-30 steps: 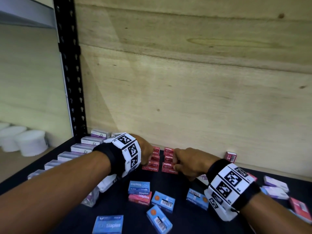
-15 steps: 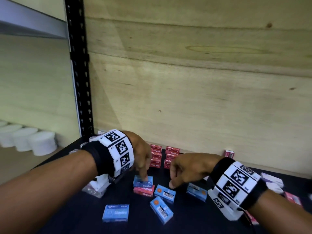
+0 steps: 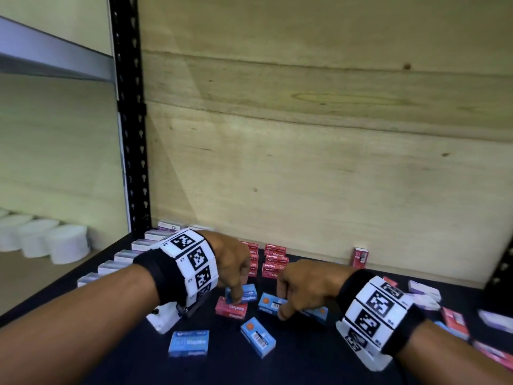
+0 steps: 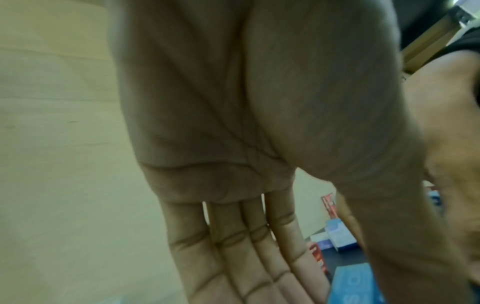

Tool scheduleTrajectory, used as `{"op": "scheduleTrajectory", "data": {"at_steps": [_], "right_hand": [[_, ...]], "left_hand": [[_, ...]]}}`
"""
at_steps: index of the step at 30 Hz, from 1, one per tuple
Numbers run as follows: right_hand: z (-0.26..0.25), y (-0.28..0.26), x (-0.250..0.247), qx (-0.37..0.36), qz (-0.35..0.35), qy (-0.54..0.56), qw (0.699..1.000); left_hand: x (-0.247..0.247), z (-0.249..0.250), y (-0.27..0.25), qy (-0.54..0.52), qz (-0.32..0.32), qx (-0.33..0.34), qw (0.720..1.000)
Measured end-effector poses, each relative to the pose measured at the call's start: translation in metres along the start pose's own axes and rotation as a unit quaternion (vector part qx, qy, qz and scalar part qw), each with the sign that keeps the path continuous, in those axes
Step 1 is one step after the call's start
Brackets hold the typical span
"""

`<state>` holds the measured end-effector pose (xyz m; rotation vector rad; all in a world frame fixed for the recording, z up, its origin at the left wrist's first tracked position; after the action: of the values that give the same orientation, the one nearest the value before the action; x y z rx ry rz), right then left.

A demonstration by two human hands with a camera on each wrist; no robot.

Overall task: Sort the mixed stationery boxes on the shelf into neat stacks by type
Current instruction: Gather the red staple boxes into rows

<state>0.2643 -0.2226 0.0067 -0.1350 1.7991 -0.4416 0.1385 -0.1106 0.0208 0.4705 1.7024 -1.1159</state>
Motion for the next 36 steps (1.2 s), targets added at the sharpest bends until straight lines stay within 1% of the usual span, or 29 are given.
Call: {"op": "scheduleTrajectory", "data": {"at_steps": [5,9,15,21,24,27,30,33,36], "right_hand": [[0.026,-0.03,-0.011,0.03,0.013,0.001,0.999],[0.054,-0.054,-0.002,0.068,0.017,0.011,0.998],[0.083,-0.079,0.018,0.119,-0.006,0.034,0.992],[0.091,-0.086,0.027,0.134,-0.008,0.041,0.99],[0.091,-0.087,0.023,0.127,-0.017,0.061,0.99],[0.091,-0.085,0.012,0.123,0.01,0.069,0.99],[0.092,-0.08,0.001,0.118,0.04,0.053,0.991],[0.091,-0.073,-0.007,0.118,0.04,0.055,0.991],[0.092,-0.064,-0.009,0.116,0.041,0.054,0.991]], "left_hand": [[-0.004,0.034,0.0,-0.001,0.015,0.052,0.999],[-0.003,0.069,0.008,0.005,0.018,0.104,0.994],[0.003,0.107,0.016,0.04,0.013,0.136,0.99],[0.007,0.121,0.017,0.061,0.013,0.14,0.988],[0.005,0.112,0.015,0.025,0.009,0.133,0.991],[0.0,0.089,0.011,-0.004,0.016,0.103,0.995],[-0.005,0.058,0.007,-0.005,0.021,0.071,0.997],[-0.003,0.028,0.001,0.001,0.024,0.03,0.999],[0.004,0.01,-0.004,0.011,0.008,-0.006,1.0]]}}
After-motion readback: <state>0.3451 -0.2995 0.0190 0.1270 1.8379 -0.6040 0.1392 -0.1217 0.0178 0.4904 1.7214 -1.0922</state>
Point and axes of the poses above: each hand's wrist, its own y-axis towards the middle knuckle, its own x-axis out of the palm, z = x × y, the point moved 1 cm from there along y, towards the middle knuckle, and after that the axes turned 8 degrees about y, right-handed, at the moved point
